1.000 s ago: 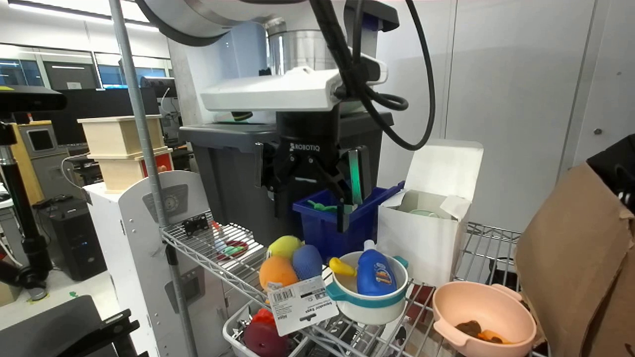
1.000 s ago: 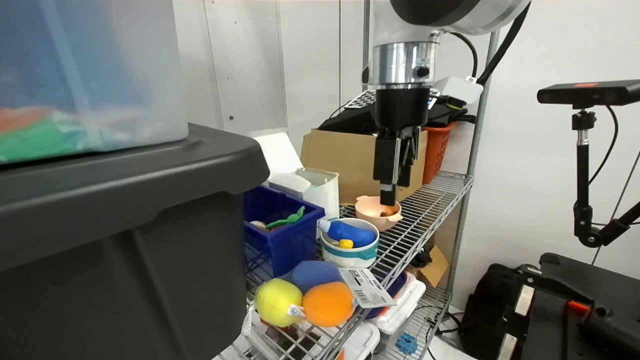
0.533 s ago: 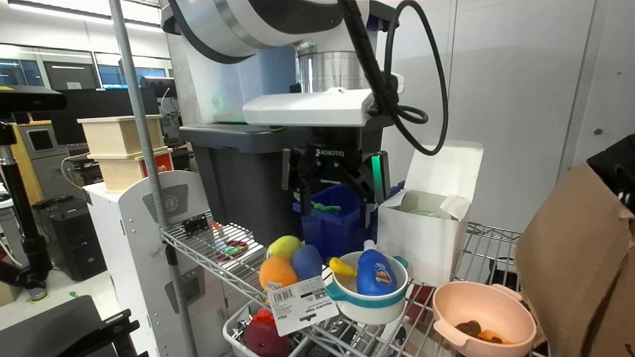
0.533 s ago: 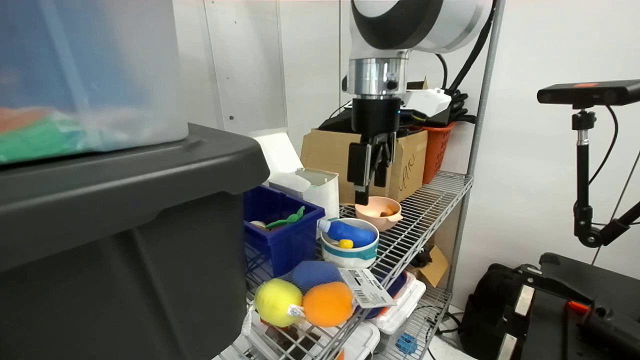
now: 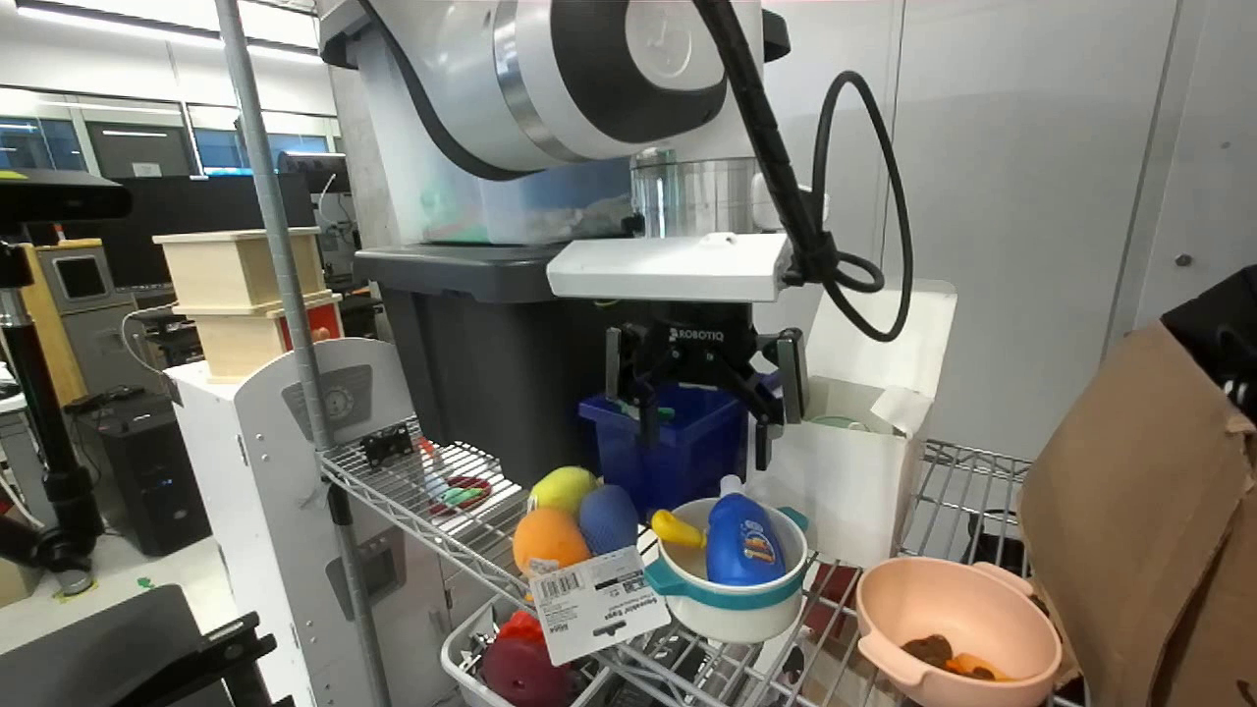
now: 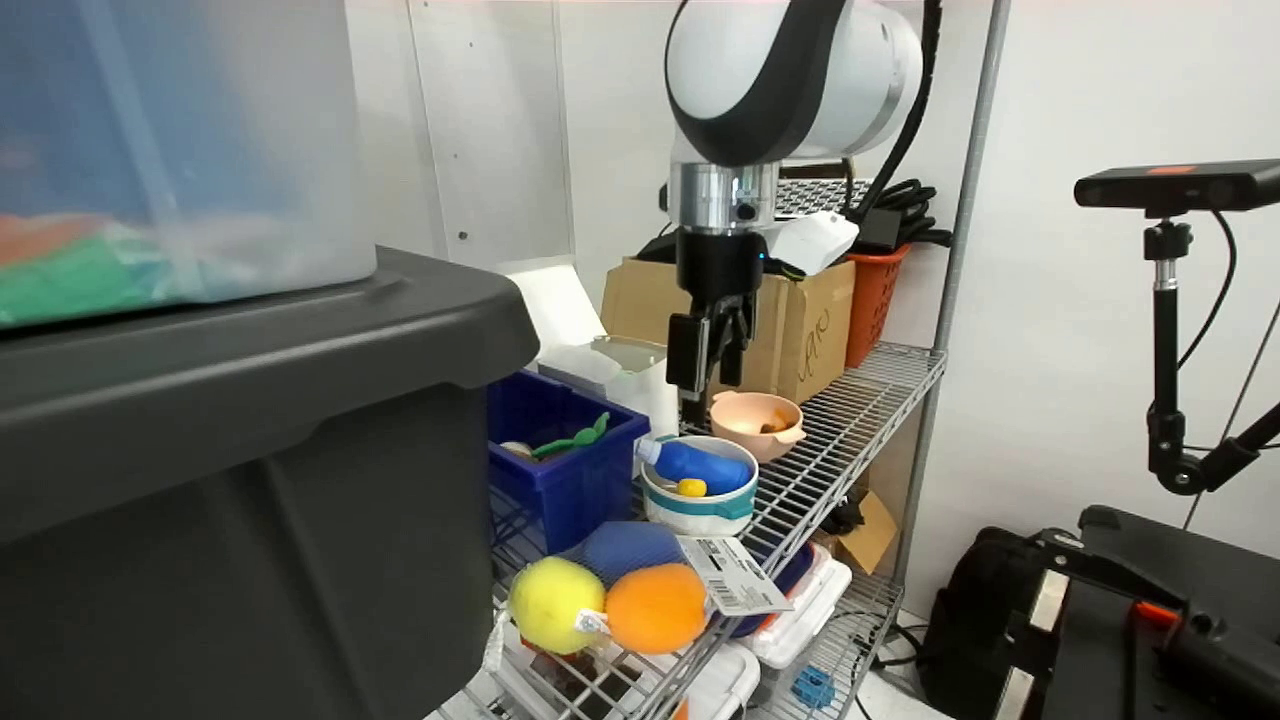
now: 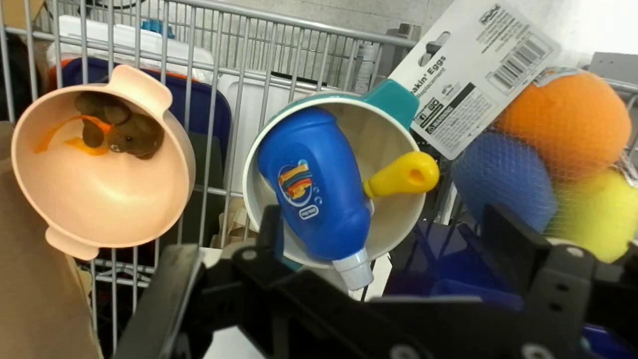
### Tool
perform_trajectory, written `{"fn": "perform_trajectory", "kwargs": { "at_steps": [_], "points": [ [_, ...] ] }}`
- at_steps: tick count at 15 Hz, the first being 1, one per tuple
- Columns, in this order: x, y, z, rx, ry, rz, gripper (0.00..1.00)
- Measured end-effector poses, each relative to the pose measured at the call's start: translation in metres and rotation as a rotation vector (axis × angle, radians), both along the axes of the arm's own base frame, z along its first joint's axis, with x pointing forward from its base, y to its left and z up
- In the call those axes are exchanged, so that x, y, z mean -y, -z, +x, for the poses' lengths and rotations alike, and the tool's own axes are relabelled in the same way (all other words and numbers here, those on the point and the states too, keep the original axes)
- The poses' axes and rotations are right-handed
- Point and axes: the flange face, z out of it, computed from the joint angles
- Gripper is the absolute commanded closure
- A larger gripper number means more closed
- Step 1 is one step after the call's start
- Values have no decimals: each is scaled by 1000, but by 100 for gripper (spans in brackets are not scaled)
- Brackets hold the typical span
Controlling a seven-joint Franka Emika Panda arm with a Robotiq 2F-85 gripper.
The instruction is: Pick up the bottle and put it in the bowl
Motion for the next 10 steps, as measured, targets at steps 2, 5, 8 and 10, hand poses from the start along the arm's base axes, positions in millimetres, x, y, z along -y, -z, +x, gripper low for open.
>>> {"fn": "perform_trajectory", "kwargs": {
  "at_steps": [2,5,8,10],
  "points": [
    [2,7,6,1,-6,-8,0],
    [4,15,11,-2,-19,-21,0],
    [3,23,14,-8,-31,-28,0],
    [2,29,15,-10,-41,-30,0]
  ]
}}
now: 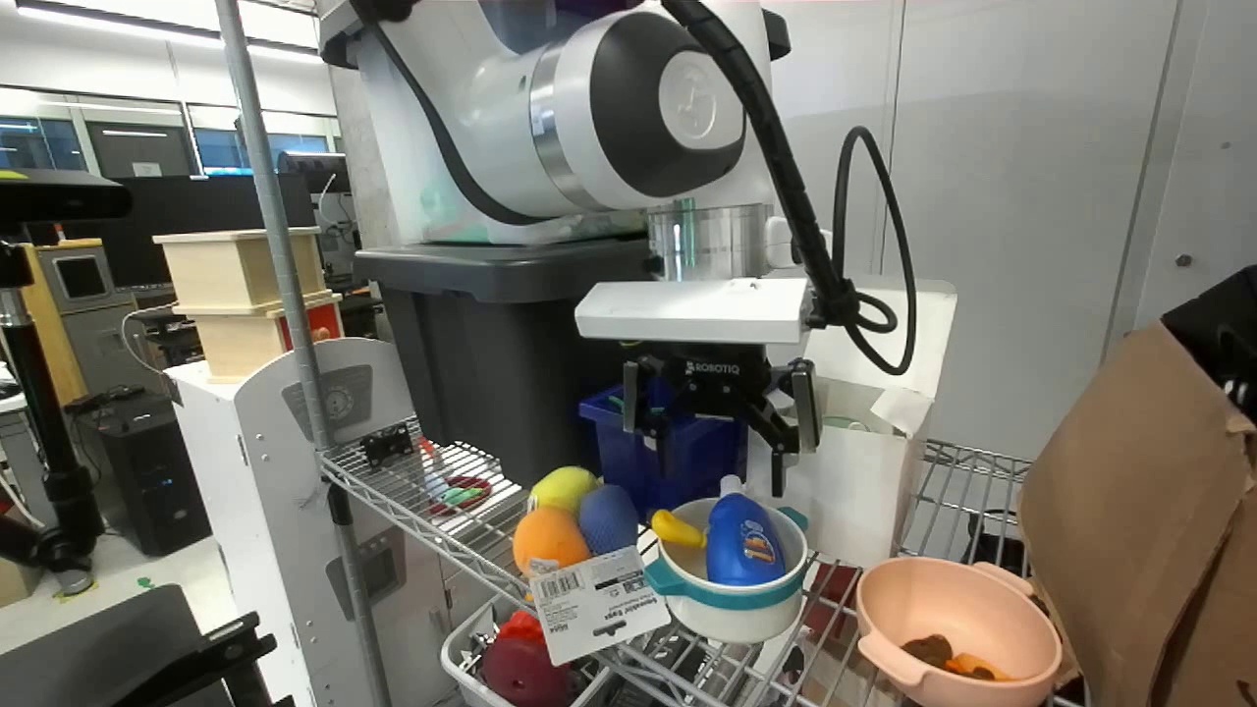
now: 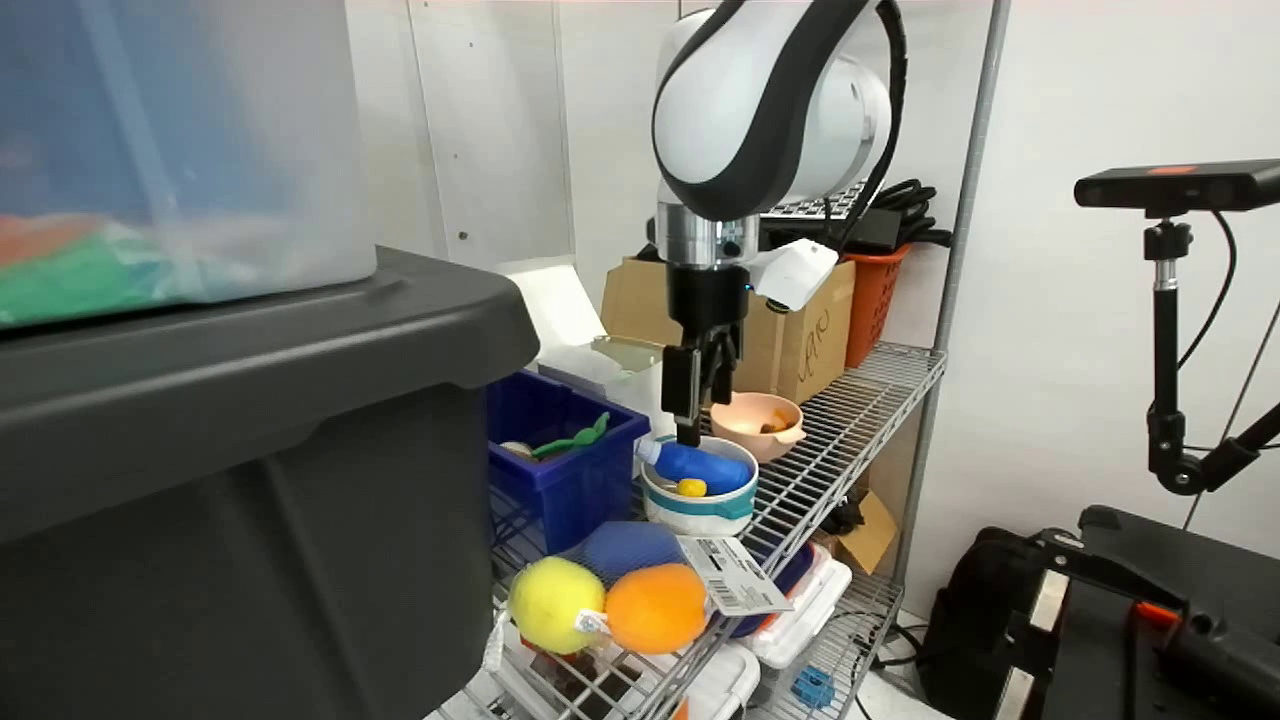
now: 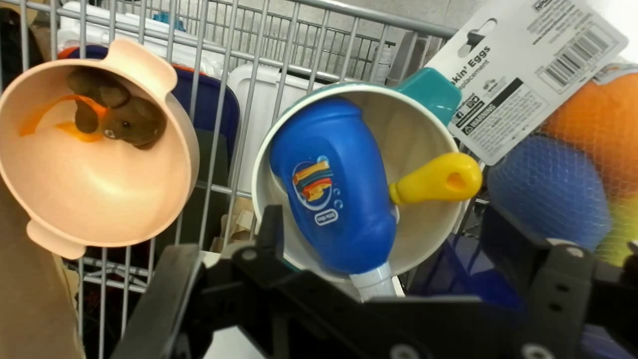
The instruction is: Pick up the bottle and put it in the bowl
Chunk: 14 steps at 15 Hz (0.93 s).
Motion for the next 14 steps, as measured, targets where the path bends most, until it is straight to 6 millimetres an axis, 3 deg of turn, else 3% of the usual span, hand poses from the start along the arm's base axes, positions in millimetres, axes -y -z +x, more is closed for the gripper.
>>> {"fn": "perform_trajectory", "kwargs": {
  "at_steps": [14],
  "points": [
    [-7,45,24,-7,-44,-1,0]
  ]
}}
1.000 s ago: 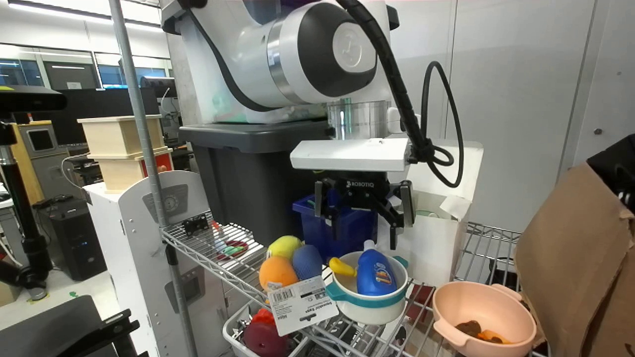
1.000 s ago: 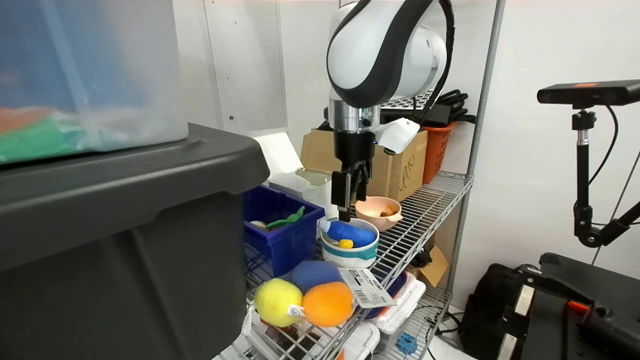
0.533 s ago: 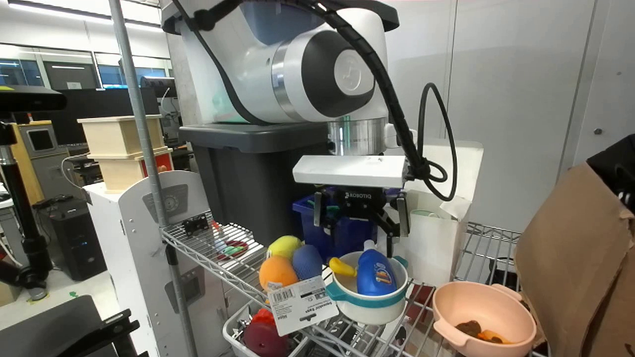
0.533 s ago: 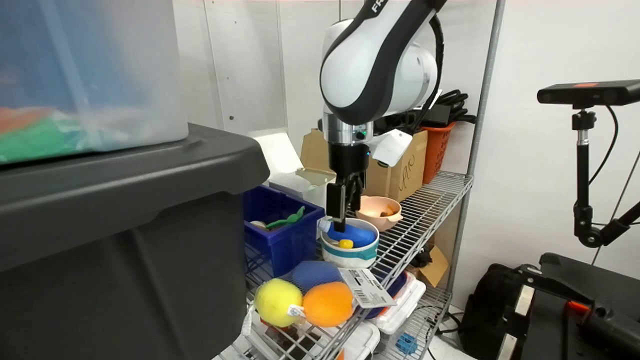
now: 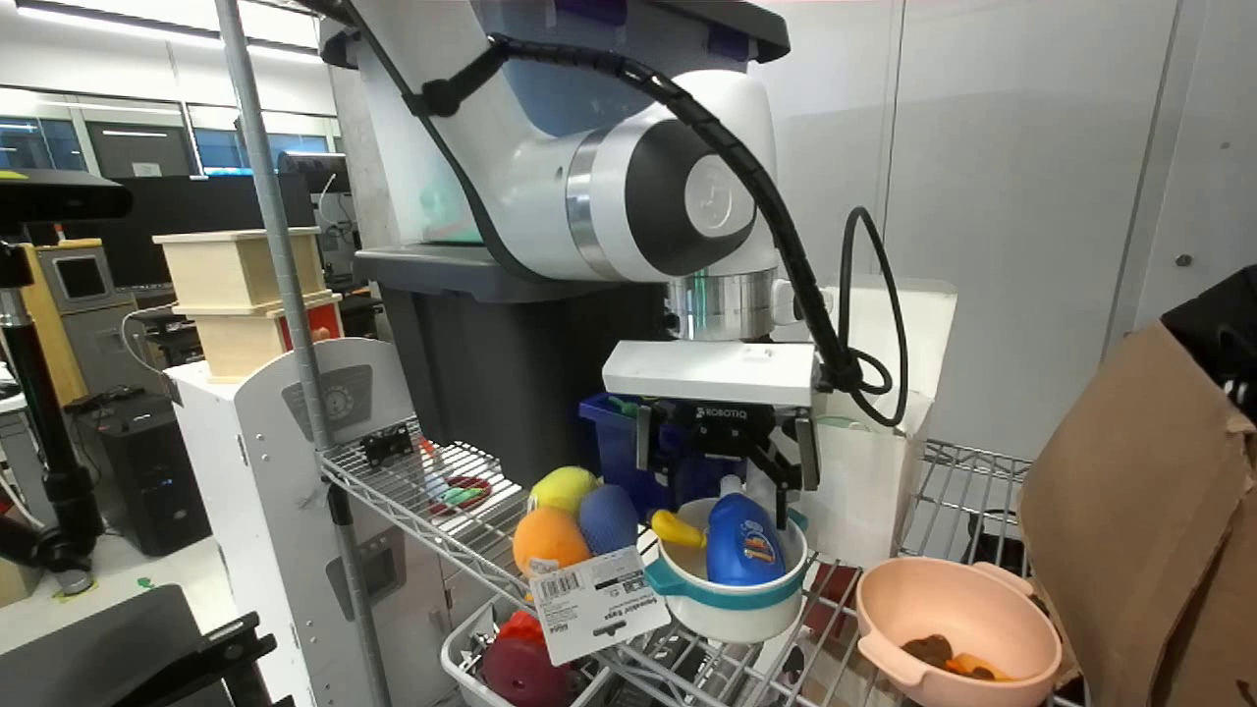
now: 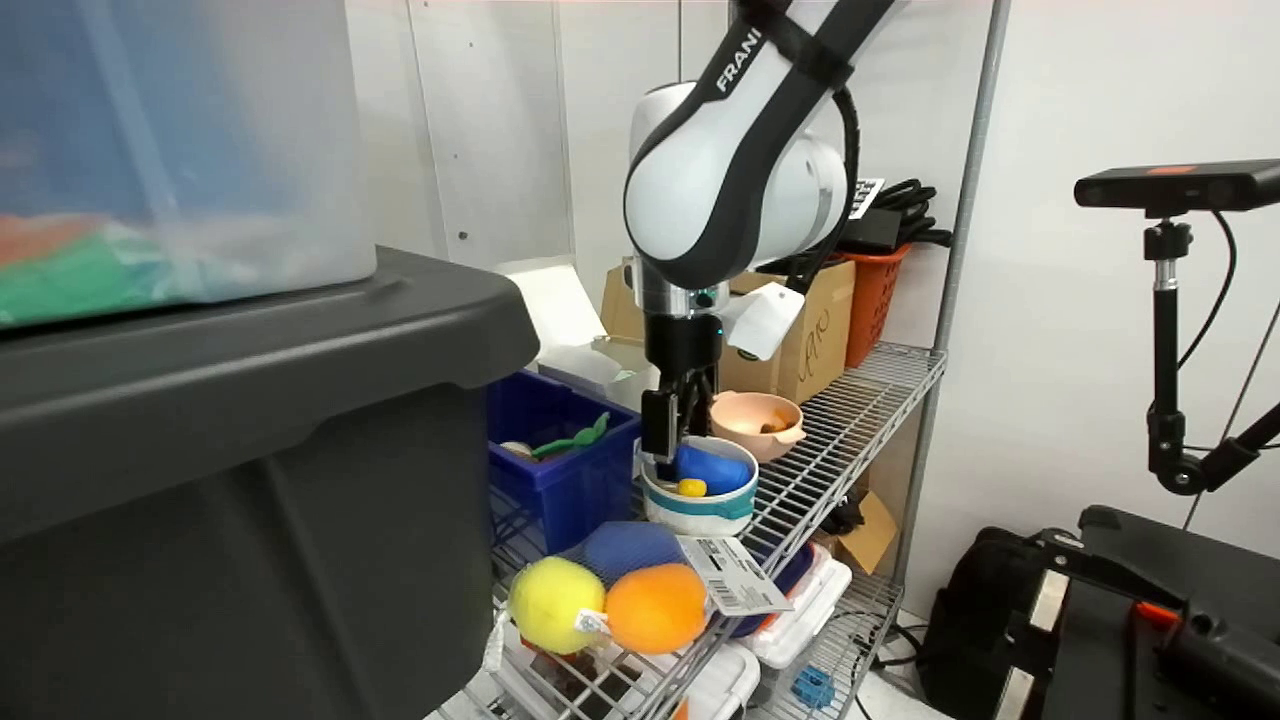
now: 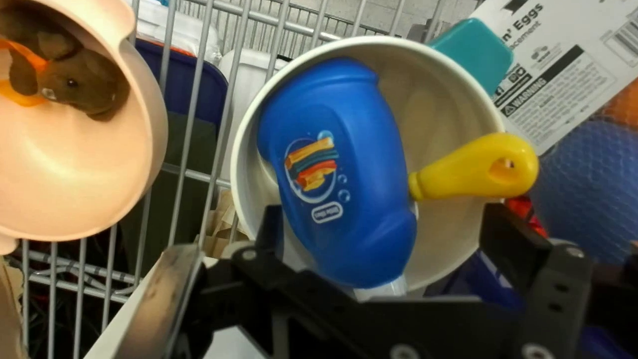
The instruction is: Pick up the bottle and put it in the bowl
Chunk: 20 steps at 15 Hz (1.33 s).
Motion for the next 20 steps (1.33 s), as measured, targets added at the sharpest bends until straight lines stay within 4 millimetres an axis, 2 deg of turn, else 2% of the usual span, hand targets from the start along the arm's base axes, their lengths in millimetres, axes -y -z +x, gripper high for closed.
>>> {"fn": "perform_trajectory", "kwargs": {
  "at_steps": [7,8,10,11,15,20],
  "points": [
    [0,5,8,7,-15,-2,0],
    [0,5,8,8,-17,-2,6],
    [0,5,10,12,-21,-2,30],
    [1,5,11,13,-22,-2,31],
    [3,7,12,12,-27,1,63],
    [2,4,16,20,-36,4,71]
  ]
}}
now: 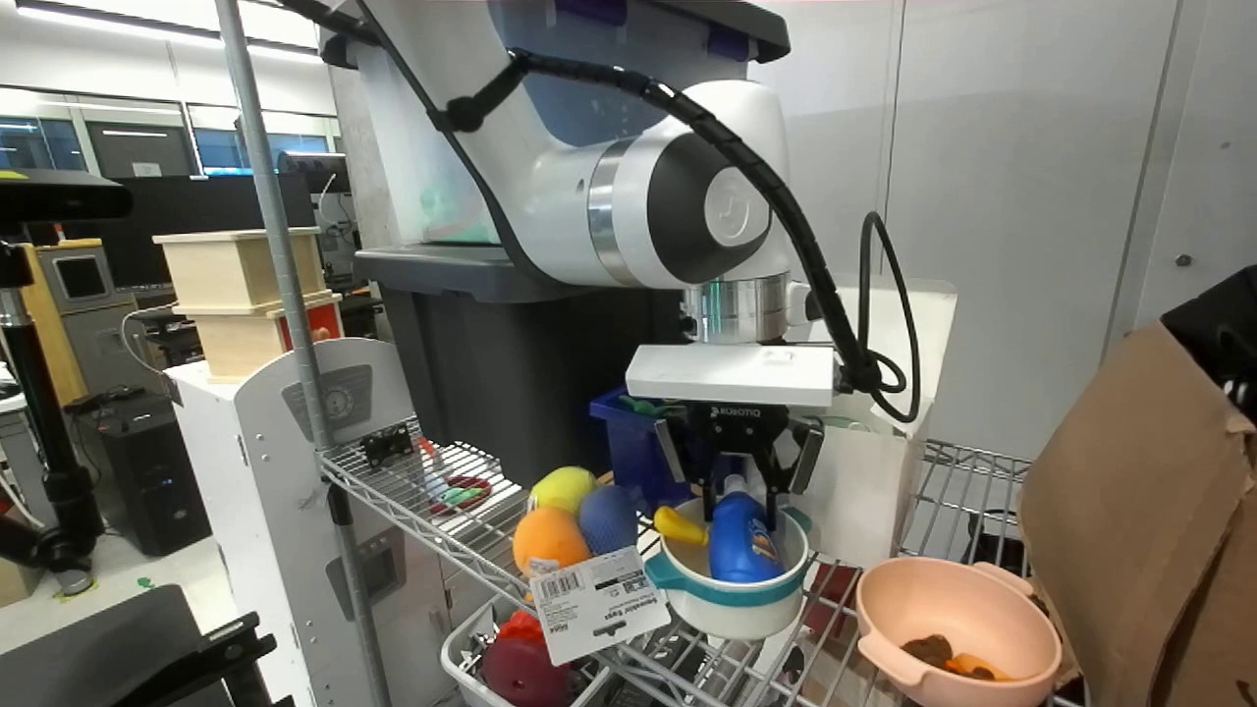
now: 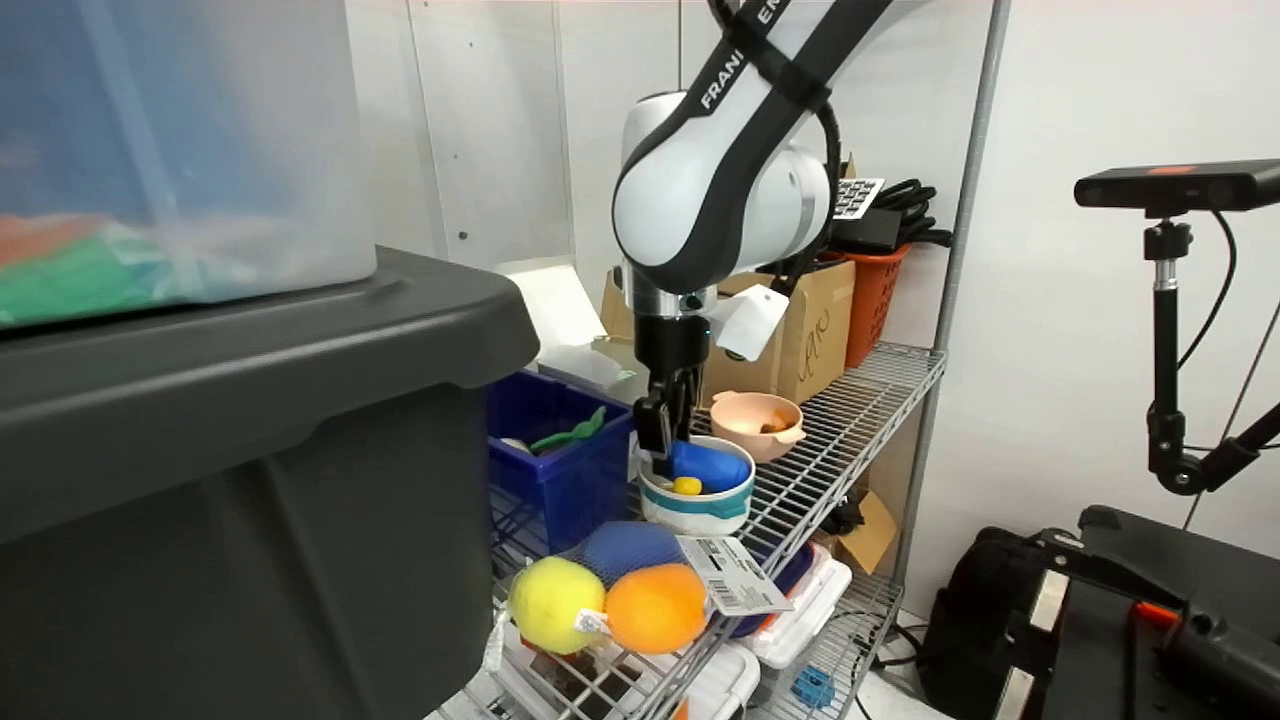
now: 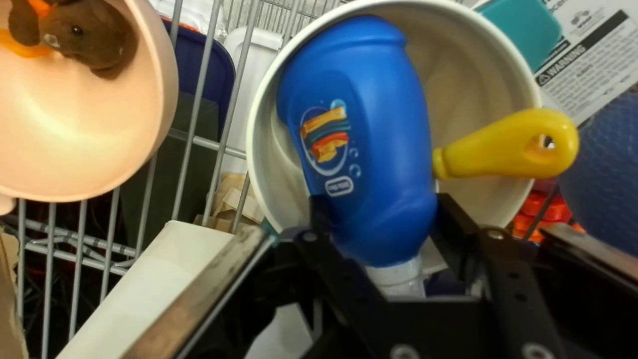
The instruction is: Pick up the bottle and put it in the bowl
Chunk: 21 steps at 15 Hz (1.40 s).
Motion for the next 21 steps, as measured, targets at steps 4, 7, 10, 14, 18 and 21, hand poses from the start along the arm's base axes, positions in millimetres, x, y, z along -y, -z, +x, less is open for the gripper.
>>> {"fn": "perform_trajectory", "kwargs": {
  "at_steps": [4,7,10,14,18,21],
  "points": [
    [0,-1,1,1,-9,1,72],
    [1,-1,1,2,-15,4,72],
    [3,-2,1,3,-18,6,72],
    [10,-11,2,15,-12,5,72],
    [21,-27,5,38,4,3,72],
    [28,-40,7,56,13,1,72]
  ]
}}
